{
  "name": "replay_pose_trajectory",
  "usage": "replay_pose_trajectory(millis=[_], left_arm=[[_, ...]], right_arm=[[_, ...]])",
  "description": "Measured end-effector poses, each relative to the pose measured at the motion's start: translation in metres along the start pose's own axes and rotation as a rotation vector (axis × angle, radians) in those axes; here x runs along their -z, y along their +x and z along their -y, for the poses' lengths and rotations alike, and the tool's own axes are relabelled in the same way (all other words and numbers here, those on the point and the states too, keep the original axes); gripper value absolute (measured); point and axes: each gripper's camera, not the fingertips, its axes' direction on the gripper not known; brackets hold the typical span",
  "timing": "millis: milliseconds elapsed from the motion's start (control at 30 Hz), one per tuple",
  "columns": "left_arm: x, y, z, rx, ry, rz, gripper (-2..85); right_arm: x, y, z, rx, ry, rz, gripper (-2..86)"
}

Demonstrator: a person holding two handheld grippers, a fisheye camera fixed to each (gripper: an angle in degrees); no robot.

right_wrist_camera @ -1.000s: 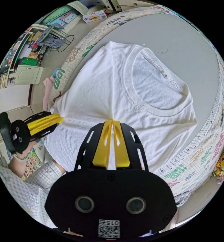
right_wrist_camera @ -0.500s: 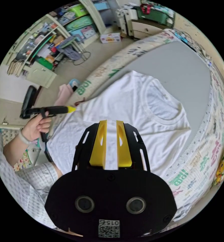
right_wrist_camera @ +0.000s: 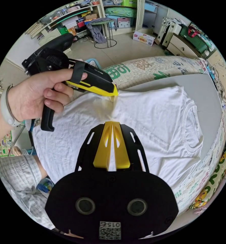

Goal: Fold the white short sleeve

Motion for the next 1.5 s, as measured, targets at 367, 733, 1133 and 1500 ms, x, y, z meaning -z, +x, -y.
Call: replay_pose_trajectory(millis=[367, 733, 1133, 1500], left_arm=[[0.003, -0.031, -0.003, -0.030, -0.024, 0.006, 1.2], [0.005, -0.023, -0.003, -0.122, -0.007, 0.175, 0.2], [-0.031, 0.015, -0.037, -0.238, -0.128, 0.129, 6.9], [-0.080, 0.039, -0.039, -0.252, -0.117, 0.247, -0.1]], right_arm=[[-0.026, -0.019, 0.006, 0.050, 0.021, -0.096, 4.0], [-0.049, -0.005, -0.013, -0.007, -0.018, -0.085, 4.1], [-0.056, 0.179, -0.105, -0.593, 0.134, 0.140, 8.2], [-0.112, 0.194, -0.112, -0.533, 0.063, 0.110, 0.8]])
